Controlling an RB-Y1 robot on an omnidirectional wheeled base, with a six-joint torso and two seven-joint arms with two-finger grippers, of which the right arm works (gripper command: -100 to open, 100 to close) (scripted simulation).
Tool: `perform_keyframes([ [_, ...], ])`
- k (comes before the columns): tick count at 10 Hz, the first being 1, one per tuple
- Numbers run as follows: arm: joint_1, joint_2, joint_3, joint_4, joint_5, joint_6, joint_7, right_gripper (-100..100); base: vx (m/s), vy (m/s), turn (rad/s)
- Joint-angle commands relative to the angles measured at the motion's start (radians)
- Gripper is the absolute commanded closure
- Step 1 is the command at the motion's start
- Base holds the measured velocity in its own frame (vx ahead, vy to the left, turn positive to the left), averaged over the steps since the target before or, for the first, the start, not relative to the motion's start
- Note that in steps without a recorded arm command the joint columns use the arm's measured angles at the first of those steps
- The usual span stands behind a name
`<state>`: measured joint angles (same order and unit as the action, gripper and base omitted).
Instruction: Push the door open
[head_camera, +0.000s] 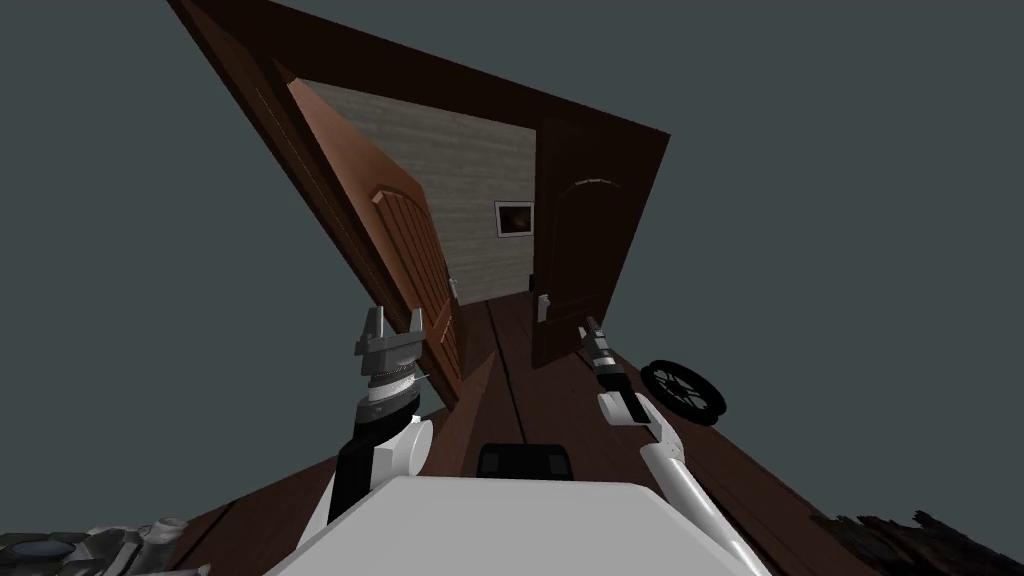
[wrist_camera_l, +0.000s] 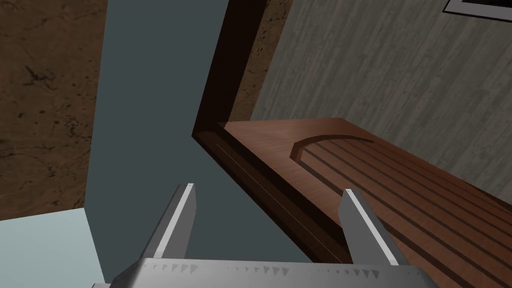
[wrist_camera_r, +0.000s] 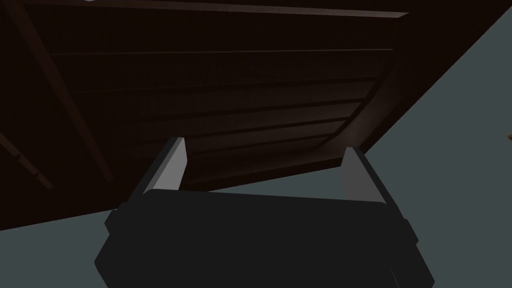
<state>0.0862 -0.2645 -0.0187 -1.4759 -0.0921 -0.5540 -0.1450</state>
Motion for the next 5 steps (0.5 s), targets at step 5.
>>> perform_keyframes([
  [5,-0.067,-0.039,0.006,0.150,-0.030,-0.002,-0.021,-100,0.004,-0.052,0.153],
])
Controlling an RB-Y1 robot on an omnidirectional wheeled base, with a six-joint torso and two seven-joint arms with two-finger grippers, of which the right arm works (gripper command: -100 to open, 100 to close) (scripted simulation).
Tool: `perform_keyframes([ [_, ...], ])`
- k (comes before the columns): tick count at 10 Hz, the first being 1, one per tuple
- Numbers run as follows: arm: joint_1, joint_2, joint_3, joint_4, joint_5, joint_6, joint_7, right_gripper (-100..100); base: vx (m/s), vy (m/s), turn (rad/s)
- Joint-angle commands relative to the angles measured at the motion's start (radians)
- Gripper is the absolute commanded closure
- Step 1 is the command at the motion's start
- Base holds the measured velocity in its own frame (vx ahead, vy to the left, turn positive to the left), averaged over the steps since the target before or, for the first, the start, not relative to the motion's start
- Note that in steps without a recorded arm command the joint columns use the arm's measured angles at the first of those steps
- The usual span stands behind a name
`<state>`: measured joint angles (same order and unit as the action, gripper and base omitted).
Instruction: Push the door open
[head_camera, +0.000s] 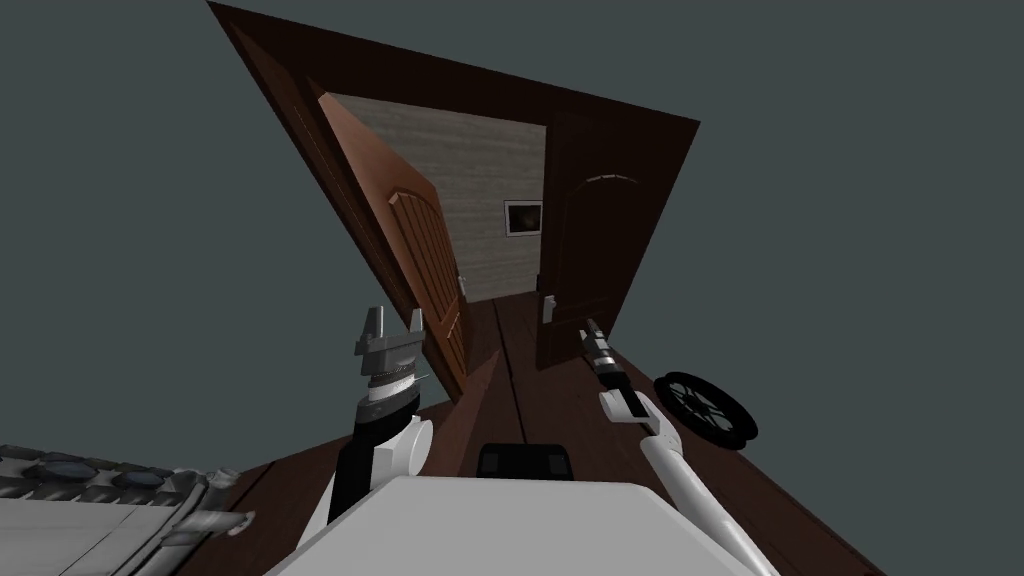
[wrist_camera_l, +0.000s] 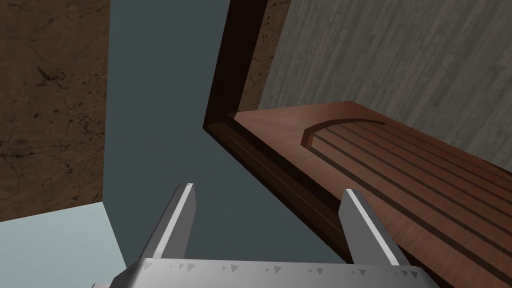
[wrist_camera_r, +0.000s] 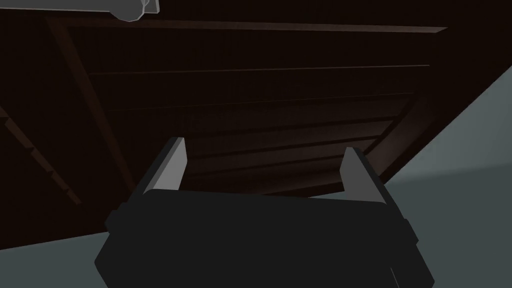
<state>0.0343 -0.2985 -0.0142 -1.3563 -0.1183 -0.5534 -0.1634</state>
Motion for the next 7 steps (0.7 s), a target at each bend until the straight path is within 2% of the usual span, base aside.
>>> perform_keyframes([
  [1,-0.015,-0.005,0.001,0.030,-0.004,-0.002,-0.002,-100,-0.004,-0.048,0.060],
  [3,-0.048,-0.023,0.004,0.086,-0.018,-0.001,-0.011,-100,0.002,-0.065,0.158],
  [4,-0.048,-0.023,0.004,0.097,-0.018,-0.001,-0.011,-100,-0.001,-0.049,0.095],
  [5,-0.064,-0.032,0.005,0.131,-0.025,-0.001,-0.016,-100,-0.006,-0.040,0.119],
  [7,-0.094,-0.049,0.008,0.195,-0.039,0.000,-0.025,-100,-0.003,-0.077,0.231],
])
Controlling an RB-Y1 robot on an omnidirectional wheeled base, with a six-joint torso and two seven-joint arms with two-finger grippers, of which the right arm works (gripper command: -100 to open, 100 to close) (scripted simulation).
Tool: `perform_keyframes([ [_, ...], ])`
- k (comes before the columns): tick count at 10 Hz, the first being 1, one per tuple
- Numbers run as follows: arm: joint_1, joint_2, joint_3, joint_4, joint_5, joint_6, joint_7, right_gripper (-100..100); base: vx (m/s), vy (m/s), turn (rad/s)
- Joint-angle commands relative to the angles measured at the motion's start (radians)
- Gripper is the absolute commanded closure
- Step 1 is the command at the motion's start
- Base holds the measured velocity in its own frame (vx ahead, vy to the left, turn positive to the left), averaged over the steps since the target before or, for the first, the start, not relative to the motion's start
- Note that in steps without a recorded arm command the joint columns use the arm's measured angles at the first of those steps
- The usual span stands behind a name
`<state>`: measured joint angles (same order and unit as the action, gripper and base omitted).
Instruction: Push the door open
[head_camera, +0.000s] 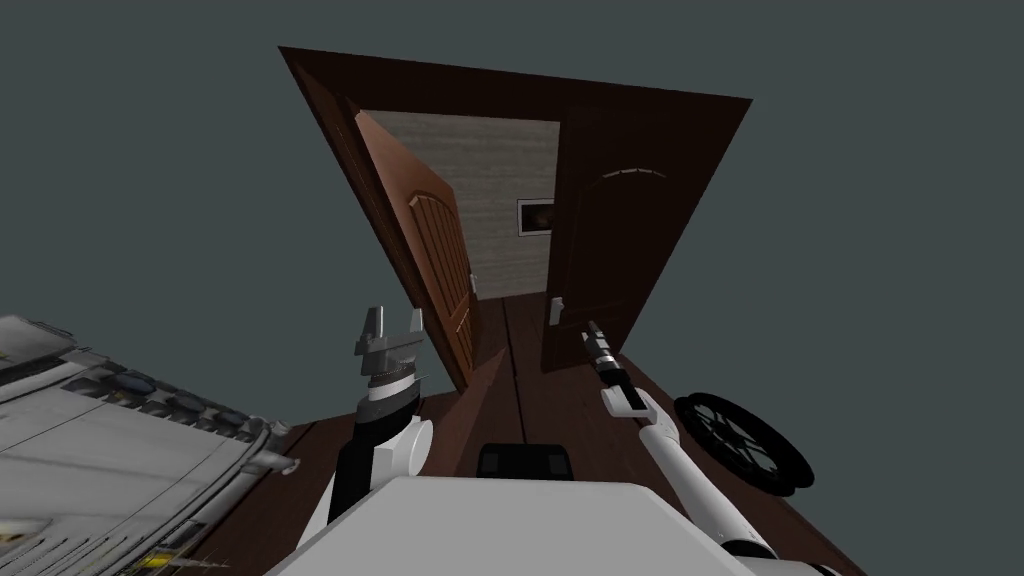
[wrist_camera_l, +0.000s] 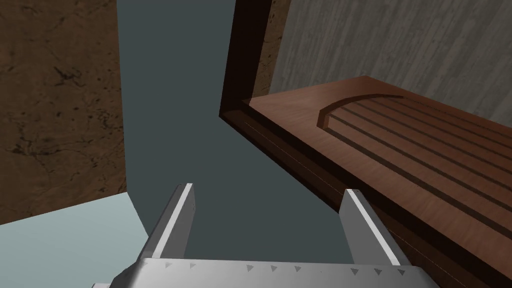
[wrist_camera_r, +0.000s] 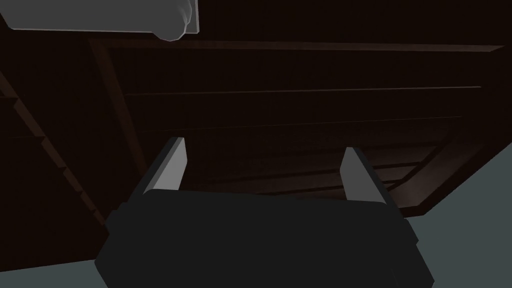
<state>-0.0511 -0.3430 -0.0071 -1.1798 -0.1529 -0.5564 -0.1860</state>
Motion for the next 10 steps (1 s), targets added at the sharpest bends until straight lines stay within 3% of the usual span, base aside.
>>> perform_keyframes([
  [1,-0.024,-0.013,0.002,0.050,-0.011,0.003,-0.006,-100,0.001,-0.082,0.188],
  [10,-0.145,-0.079,0.012,0.303,-0.064,0.006,-0.041,-100,-0.013,-0.068,0.191],
])
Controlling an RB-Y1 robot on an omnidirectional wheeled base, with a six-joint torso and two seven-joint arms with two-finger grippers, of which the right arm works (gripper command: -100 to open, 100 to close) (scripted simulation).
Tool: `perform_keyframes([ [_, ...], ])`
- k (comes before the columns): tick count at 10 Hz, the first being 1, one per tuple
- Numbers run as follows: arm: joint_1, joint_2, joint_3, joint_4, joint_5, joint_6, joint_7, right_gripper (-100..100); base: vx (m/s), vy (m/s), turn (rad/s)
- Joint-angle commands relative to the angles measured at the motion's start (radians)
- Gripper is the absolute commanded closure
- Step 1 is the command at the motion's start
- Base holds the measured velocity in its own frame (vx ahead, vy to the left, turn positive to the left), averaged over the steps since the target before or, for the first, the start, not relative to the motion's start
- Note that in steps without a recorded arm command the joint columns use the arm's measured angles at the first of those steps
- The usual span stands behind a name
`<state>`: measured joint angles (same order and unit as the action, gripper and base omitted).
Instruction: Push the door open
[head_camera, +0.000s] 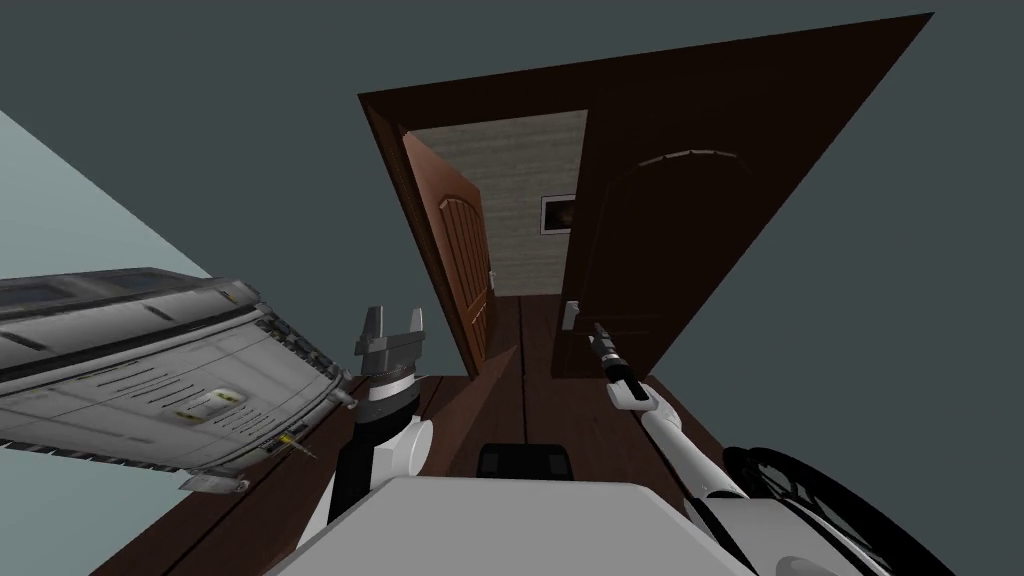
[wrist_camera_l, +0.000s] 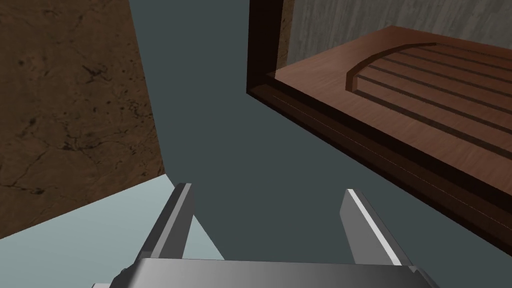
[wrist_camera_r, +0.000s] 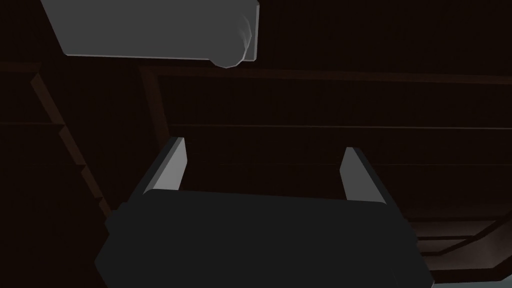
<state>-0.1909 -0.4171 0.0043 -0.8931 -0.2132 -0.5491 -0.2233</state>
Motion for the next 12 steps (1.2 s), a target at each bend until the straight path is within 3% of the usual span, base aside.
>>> perform_keyframes([
  [1,-0.017,-0.011,0.002,0.041,-0.009,-0.001,-0.007,-100,-0.018,-0.059,0.192],
  [3,-0.047,-0.028,0.005,0.104,-0.022,-0.001,-0.015,-100,-0.015,-0.054,0.217],
  [7,-0.087,-0.049,0.008,0.186,-0.039,0.000,-0.027,-100,-0.025,-0.053,0.167],
  [11,-0.112,-0.063,0.010,0.239,-0.050,0.001,-0.034,-100,-0.012,-0.033,0.110],
  [12,-0.105,-0.061,0.009,0.224,-0.048,0.004,-0.031,-100,-0.004,-0.011,0.023],
])
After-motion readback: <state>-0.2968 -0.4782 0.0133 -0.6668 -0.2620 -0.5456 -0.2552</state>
